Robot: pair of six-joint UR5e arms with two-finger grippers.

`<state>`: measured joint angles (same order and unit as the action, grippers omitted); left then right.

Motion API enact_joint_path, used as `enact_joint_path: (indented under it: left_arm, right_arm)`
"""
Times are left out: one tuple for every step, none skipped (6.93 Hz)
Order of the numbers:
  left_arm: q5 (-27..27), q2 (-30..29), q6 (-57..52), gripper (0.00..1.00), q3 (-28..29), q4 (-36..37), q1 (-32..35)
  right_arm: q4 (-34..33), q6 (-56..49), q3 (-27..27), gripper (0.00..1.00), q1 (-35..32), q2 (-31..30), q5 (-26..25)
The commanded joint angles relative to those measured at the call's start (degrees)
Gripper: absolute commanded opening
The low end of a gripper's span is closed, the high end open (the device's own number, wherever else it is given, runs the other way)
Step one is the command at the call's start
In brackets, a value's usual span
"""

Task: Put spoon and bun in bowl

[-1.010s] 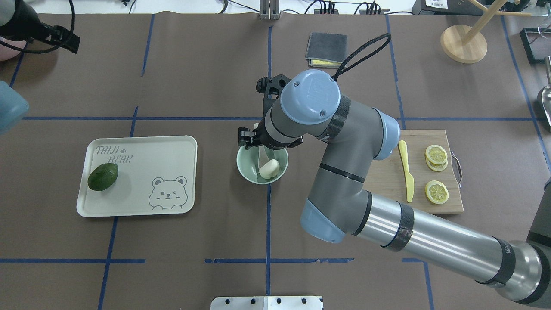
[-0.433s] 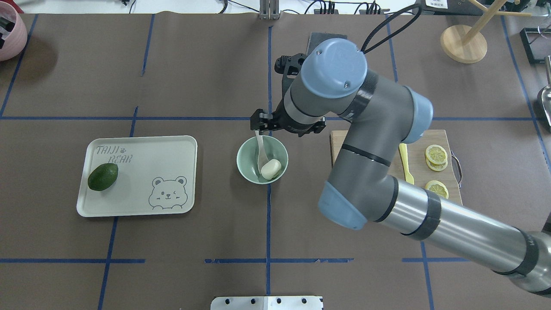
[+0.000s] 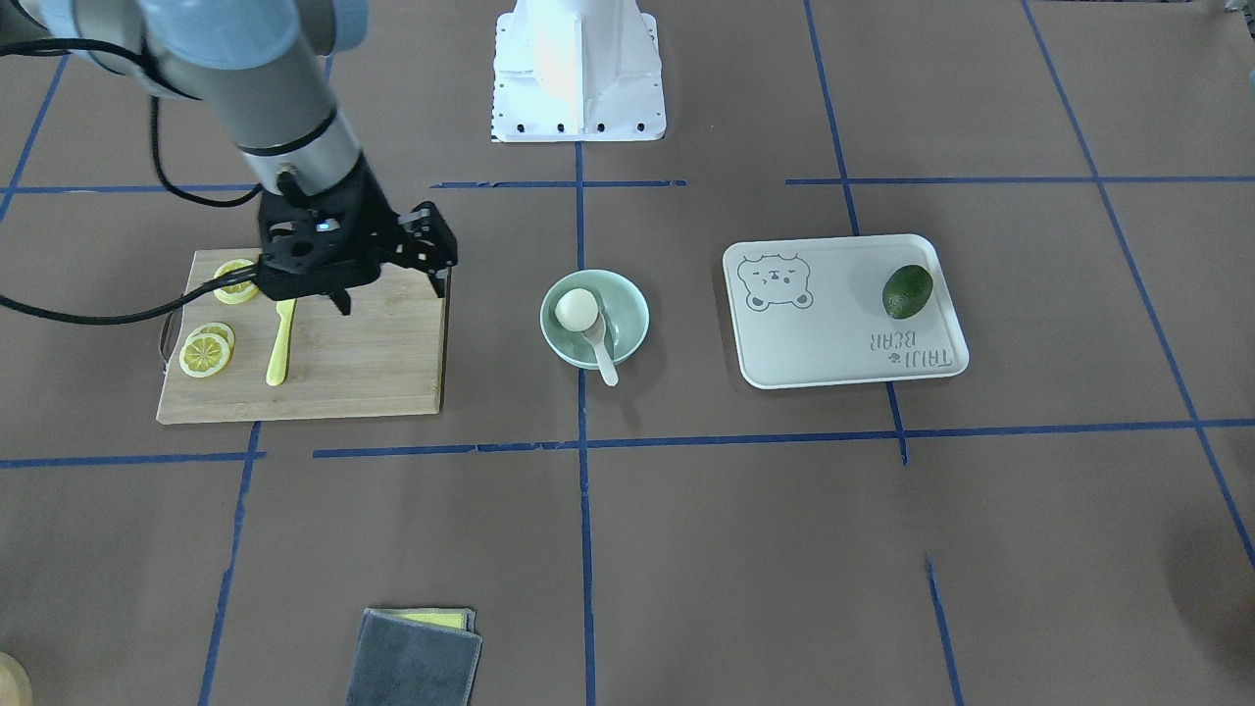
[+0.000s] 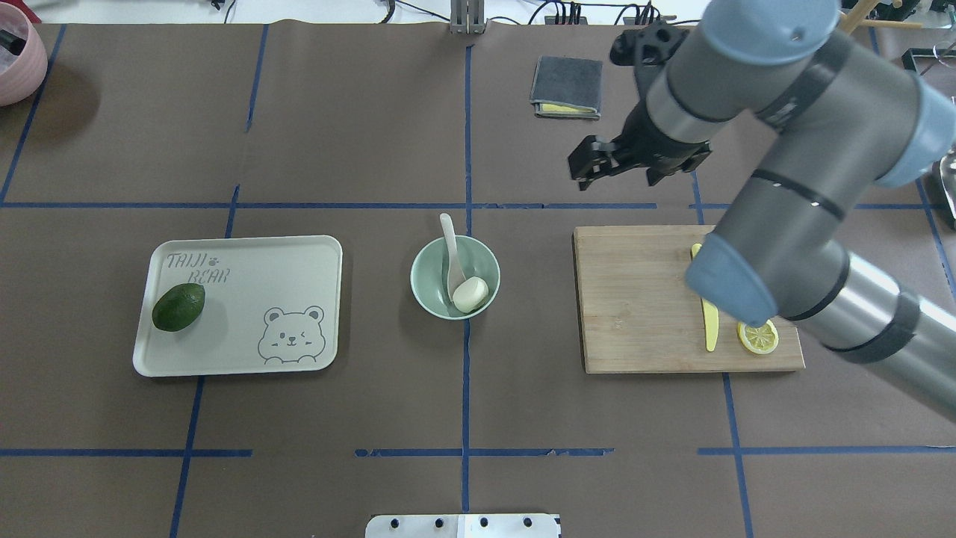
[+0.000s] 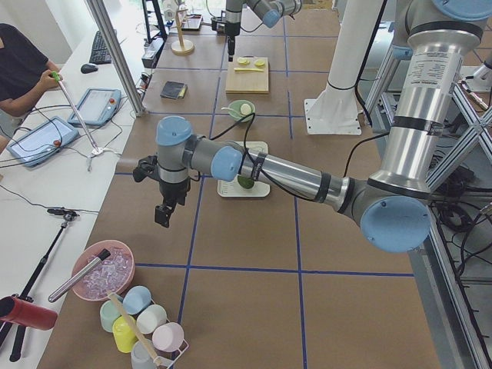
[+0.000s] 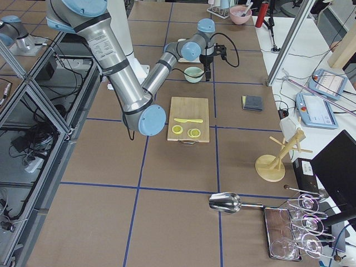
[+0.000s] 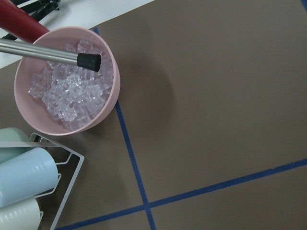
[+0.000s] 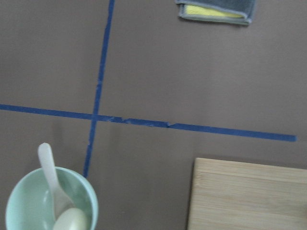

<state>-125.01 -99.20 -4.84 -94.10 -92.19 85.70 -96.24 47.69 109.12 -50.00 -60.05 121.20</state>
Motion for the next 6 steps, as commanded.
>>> enact_joint_path:
  left_arm:
    - [-3.83,1.29,-5.95,1.0,3.65,0.08,4.2]
    - [-3.92,2.42,-5.97,1.0,3.84,0.08,5.09]
    - [-3.92,2.61,-5.97,1.0,3.84,0.26,5.27]
    - [-4.1,3.05,-5.97,1.0,3.49,1.13,5.36]
    - [-4.1,3.48,-5.97,1.0,3.14,1.31,5.71]
    - [-4.1,3.75,-5.97,1.0,3.22,1.57,5.8]
  right_arm:
    - [-0.36,-18.23,3.01,1.0,-12.43,-12.49,8.42]
    - [-0.36,-27.9,2.68,1.0,-18.49,-18.82,11.83]
    - [-0.44,-36.96,2.06,1.0,-24.29,-24.71,12.56]
    - [-0.44,-44.1,-0.03,1.0,-29.05,-28.16,12.57]
    - [-0.44,-50.44,-4.14,1.0,-33.1,-29.33,12.57]
    - [0.08,-55.28,-8.79,1.0,-36.88,-31.08,13.01]
